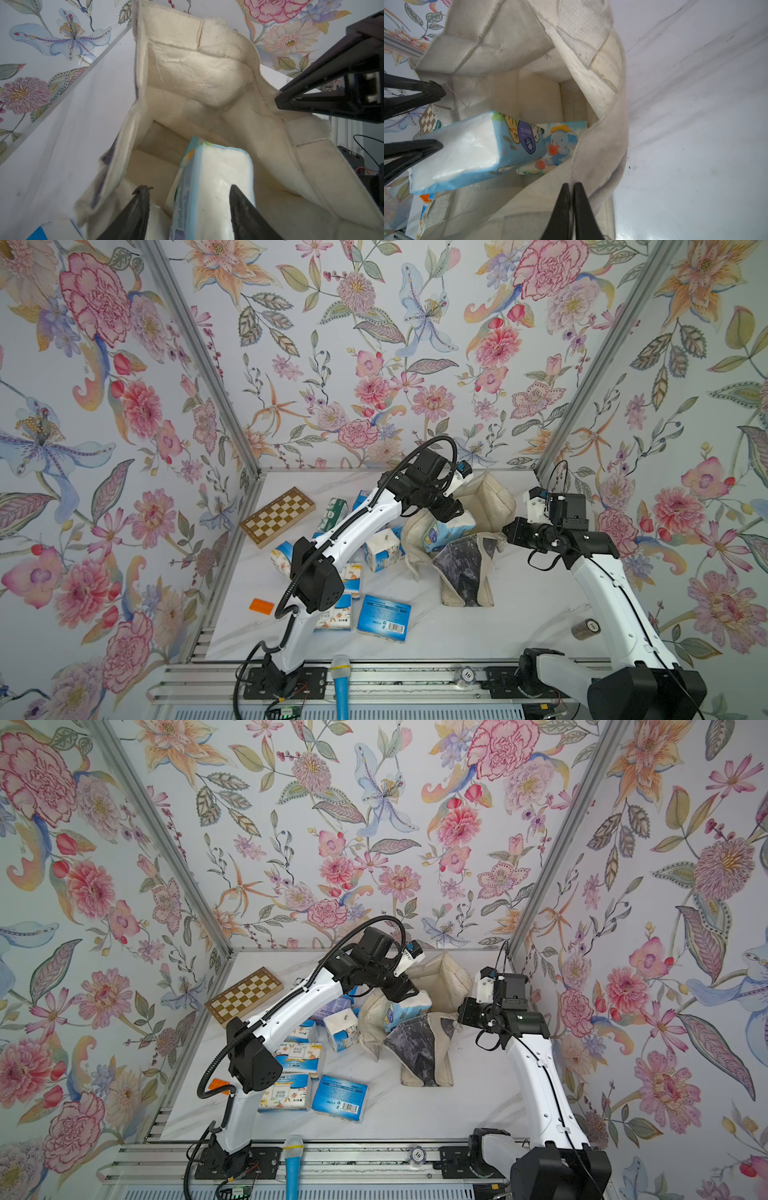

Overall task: Put tissues into the canvas bag
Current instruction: Place the pack of facial tissues in the canvas bag, then pick up the pack of facial tissues from the center of the board.

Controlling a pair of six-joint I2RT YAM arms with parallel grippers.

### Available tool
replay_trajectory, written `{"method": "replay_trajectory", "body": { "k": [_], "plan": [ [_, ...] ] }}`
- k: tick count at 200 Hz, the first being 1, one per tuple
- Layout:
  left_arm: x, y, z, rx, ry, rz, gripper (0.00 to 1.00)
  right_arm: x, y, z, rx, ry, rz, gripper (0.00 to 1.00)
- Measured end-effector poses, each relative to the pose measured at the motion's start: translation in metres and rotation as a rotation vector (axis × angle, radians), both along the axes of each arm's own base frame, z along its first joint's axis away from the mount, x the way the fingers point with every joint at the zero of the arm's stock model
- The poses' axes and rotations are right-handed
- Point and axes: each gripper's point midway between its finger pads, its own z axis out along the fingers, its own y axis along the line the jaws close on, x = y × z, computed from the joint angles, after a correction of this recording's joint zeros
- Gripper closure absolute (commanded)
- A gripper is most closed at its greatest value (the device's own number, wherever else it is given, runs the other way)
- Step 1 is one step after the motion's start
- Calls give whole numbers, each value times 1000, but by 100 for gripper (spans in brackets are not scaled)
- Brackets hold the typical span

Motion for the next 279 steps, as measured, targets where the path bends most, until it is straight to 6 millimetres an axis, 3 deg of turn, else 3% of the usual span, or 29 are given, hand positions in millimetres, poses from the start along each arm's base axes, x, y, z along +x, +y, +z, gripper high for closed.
{"method": "replay_trajectory", "body": {
  "k": [41, 70, 89, 112, 139, 160, 200, 221, 243, 279],
  "plan": [
    [4, -7, -9, -19, -19, -3, 34, 0, 1, 0, -1, 0, 3, 90],
    [1, -2, 9, -60, -64, 7, 35, 0, 1, 0, -3, 0, 1, 89],
    [-2, 12, 37, -83, -130, 45, 35, 0, 0, 0, -5, 0, 0, 89],
    [-4, 43, 76, -83, -238, 128, 32, 0, 0, -1, -8, 1, -2, 87],
    [-8, 83, 92, -36, -305, 203, 31, 0, -1, -1, -9, 1, -3, 87],
    [-7, 110, 70, 47, -288, 242, 30, 1, -1, -1, -9, 2, -3, 87],
    [-12, 155, -17, 233, -151, 278, 22, 1, -1, -3, -9, 8, -3, 87],
    [-16, 177, -50, 286, -90, 300, 19, 1, -1, -3, -9, 8, -3, 87],
    [-14, 191, -65, 298, -54, 324, 15, 2, -1, -3, -9, 8, -3, 87],
    [-11, 194, -68, 289, -45, 329, 10, 1, -1, -3, -8, 9, -3, 87]
  ]
}}
